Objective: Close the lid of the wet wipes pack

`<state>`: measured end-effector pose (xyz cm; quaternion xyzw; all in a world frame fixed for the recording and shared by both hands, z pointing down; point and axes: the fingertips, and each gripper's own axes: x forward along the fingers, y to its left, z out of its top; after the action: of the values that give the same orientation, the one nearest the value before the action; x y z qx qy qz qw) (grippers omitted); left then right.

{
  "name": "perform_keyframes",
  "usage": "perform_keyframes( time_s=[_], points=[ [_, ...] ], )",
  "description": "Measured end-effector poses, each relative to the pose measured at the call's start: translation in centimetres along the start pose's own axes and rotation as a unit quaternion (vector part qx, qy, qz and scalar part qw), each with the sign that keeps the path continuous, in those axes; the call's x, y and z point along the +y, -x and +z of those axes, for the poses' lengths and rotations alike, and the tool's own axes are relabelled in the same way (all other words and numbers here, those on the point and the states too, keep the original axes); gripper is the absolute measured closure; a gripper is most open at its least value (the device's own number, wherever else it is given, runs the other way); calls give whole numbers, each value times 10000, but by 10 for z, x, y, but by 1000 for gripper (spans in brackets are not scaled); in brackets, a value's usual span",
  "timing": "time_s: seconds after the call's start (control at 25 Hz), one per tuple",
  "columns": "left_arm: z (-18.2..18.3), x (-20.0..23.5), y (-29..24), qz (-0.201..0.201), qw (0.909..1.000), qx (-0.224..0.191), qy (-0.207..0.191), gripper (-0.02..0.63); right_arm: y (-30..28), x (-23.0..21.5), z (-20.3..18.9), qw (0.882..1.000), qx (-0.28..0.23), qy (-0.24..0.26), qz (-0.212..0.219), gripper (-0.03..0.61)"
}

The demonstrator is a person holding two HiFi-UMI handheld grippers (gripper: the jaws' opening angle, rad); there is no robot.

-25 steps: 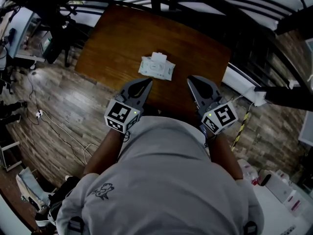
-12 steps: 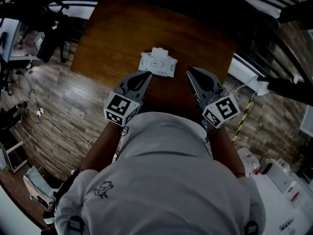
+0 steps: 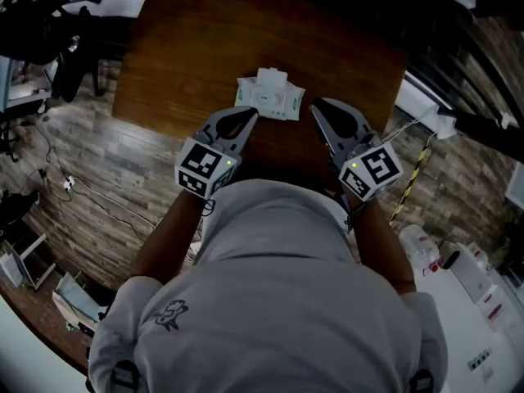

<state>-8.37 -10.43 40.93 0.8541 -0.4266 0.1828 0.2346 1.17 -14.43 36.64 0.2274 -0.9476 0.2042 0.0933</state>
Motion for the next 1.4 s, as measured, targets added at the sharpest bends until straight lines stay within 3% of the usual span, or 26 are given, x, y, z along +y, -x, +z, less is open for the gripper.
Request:
perform_keyframes(
  time_s=[0.76, 1.4],
  points=[
    [-86, 75, -59, -155, 9947, 954, 357, 601, -68, -49, -72, 9953, 679, -659, -218, 540],
    [-148, 100, -96, -135, 9836, 1753, 409, 601, -98, -79, -123, 9889, 1109, -971, -174, 498]
  ],
)
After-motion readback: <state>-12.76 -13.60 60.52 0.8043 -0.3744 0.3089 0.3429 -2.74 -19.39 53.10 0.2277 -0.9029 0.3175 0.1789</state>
